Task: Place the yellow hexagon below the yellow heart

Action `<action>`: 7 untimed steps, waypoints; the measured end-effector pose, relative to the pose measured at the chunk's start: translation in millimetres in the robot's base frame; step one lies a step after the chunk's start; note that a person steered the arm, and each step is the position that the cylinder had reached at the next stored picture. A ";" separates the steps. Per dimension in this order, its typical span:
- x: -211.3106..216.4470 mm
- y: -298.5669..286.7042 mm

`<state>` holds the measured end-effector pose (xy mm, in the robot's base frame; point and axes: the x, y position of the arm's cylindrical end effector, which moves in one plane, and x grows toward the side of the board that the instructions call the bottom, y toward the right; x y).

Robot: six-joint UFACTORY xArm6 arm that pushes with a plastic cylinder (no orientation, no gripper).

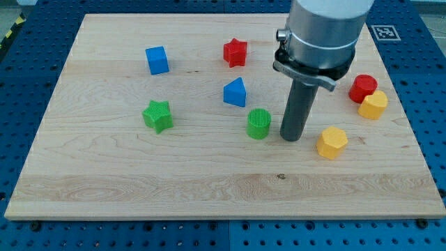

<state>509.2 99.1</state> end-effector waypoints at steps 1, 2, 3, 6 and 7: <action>24.1 0.7; 27.4 18.2; 23.8 41.3; 23.8 73.3; 23.8 80.2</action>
<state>533.1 179.3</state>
